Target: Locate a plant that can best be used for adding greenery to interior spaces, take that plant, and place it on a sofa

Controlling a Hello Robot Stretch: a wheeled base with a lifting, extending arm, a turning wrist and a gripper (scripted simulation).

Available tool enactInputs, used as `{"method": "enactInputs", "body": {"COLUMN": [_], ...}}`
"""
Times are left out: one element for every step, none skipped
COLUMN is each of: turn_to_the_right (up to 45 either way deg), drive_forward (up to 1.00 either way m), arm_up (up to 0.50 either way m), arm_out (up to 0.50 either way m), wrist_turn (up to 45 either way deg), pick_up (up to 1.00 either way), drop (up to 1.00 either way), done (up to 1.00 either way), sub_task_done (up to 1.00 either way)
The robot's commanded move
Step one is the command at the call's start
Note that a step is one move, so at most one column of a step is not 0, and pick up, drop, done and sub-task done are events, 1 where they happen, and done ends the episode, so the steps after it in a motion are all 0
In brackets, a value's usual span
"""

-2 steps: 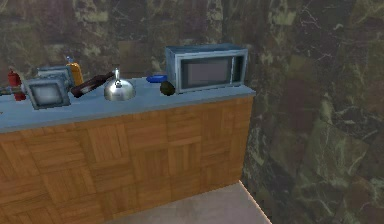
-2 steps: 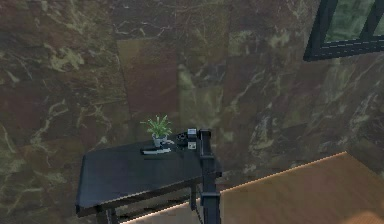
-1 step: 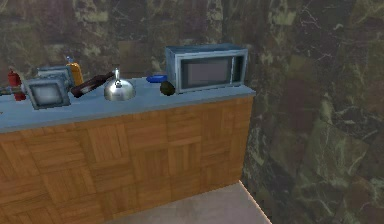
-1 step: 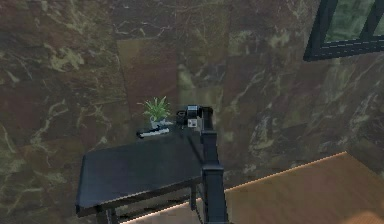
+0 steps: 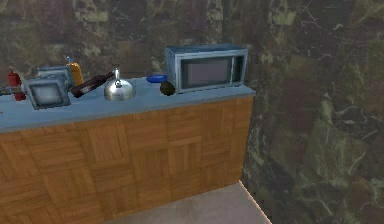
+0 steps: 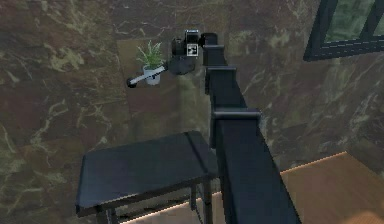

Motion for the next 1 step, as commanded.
{"method": "enactInputs", "body": {"turn_to_the_right": [0.0], "drive_forward": [0.00], "arm_up": [0.00], "arm_out": [0.00], "wrist_turn": [-45.0], "pick_up": [0.00], "drop": [0.00], "done": [0.00], "sub_task_done": [0.00]}}
